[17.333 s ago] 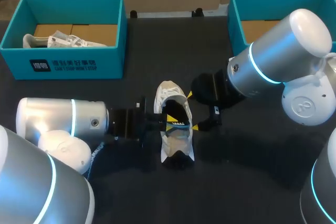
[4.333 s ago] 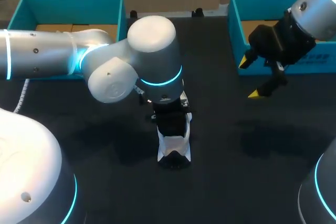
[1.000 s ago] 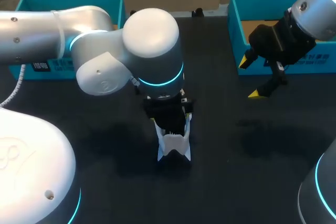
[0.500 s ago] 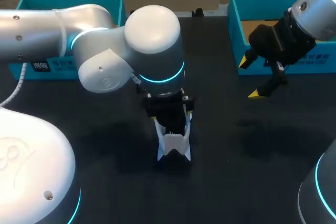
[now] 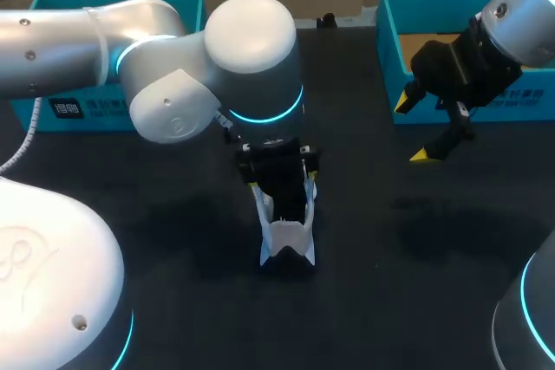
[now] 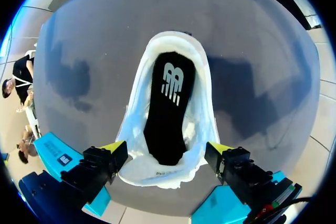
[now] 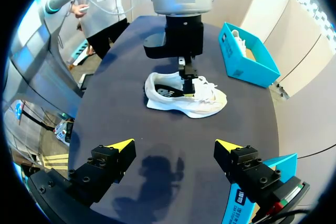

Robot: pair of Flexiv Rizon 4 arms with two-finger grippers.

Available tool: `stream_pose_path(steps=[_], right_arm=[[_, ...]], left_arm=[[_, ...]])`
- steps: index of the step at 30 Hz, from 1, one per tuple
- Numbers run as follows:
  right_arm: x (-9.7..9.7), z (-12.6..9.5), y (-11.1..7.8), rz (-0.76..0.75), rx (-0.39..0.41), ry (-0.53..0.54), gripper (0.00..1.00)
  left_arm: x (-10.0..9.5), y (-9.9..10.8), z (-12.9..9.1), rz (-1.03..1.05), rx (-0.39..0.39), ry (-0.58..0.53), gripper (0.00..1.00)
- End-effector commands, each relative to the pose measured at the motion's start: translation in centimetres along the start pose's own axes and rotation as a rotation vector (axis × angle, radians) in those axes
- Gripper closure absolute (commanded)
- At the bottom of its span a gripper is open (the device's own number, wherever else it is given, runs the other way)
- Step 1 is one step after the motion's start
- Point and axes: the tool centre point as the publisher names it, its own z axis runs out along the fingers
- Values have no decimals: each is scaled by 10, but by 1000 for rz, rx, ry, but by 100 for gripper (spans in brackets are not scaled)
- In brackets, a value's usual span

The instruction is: Take the shoe out of the shoebox, open the shoe tongue, remove and reinsert the insole, then place the shoe into the shoebox

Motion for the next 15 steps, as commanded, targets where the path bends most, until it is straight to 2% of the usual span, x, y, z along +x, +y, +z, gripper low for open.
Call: stream_pose_path(steps=[1, 10, 15], right_arm=[[0, 1, 0, 1, 2, 0, 0], [0, 1, 0, 1, 2, 0, 0], [0, 1, 0, 1, 2, 0, 0]], left_arm=[[-2, 6, -4, 3, 4, 1, 0], [-9, 9, -21, 63, 11, -8, 0], [-8, 22, -28, 48, 3, -16, 0]])
